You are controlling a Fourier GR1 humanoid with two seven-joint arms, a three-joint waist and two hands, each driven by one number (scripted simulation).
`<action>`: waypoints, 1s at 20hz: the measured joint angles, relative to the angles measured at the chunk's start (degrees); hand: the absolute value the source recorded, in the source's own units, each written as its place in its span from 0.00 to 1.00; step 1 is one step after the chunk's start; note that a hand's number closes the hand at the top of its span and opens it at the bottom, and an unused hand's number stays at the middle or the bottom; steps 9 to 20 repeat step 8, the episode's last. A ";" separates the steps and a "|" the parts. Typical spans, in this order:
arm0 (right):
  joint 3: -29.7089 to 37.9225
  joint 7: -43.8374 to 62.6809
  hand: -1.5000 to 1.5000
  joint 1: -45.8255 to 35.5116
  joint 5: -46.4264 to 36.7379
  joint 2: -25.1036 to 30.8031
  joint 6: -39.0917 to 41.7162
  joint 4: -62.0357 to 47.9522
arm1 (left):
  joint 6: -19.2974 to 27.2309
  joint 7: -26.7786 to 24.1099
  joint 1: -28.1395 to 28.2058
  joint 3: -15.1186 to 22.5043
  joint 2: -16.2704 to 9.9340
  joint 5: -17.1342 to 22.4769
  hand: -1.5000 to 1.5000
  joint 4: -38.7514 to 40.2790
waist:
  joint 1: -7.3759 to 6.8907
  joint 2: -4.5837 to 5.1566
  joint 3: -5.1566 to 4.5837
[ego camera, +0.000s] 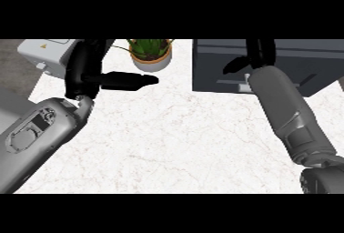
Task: Pick up the can, place it into the drawer and close the drawer
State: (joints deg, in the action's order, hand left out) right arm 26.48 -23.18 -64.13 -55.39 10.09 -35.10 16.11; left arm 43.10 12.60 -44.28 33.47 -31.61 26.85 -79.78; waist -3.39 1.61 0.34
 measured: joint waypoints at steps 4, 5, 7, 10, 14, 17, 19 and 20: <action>5.45 -3.55 0.00 -0.93 6.94 -1.60 4.35 0.87 | 0.00 -0.61 2.34 -0.49 -0.55 -0.14 0.00 -0.93 | 0.28 -0.26 0.06; 6.54 -3.93 0.00 -1.35 8.34 -1.73 5.52 0.94 | 0.12 -0.65 2.90 -0.67 -0.80 -0.23 0.00 -1.56 | 0.32 -0.30 0.07; 8.31 -5.12 0.00 -1.86 10.68 -2.54 6.61 1.10 | 0.12 -0.14 2.81 -1.22 -0.96 -0.39 0.00 -1.71 | 0.63 -0.34 0.04; 8.95 -5.47 0.00 -1.97 11.52 -2.69 6.96 1.03 | 0.04 -0.15 3.67 -1.32 -1.30 -0.50 0.00 -2.61 | 0.59 -0.39 0.02; 8.95 -5.47 0.00 -1.97 11.52 -2.69 6.96 1.03 | 0.04 -0.15 3.67 -1.32 -1.30 -0.50 0.00 -2.61 | 0.59 -0.39 0.02; 8.95 -5.47 0.00 -1.97 11.52 -2.69 6.96 1.03 | 0.04 -0.15 3.67 -1.32 -1.30 -0.50 0.00 -2.61 | 0.59 -0.39 0.02; 8.95 -5.47 0.00 -1.97 11.52 -2.69 6.96 1.03 | 0.04 -0.15 3.67 -1.32 -1.30 -0.50 0.00 -2.61 | 0.59 -0.39 0.02; 8.95 -5.47 0.00 -1.97 11.52 -2.69 6.96 1.03 | 0.04 -0.15 3.67 -1.32 -1.30 -0.50 0.00 -2.61 | 0.59 -0.39 0.02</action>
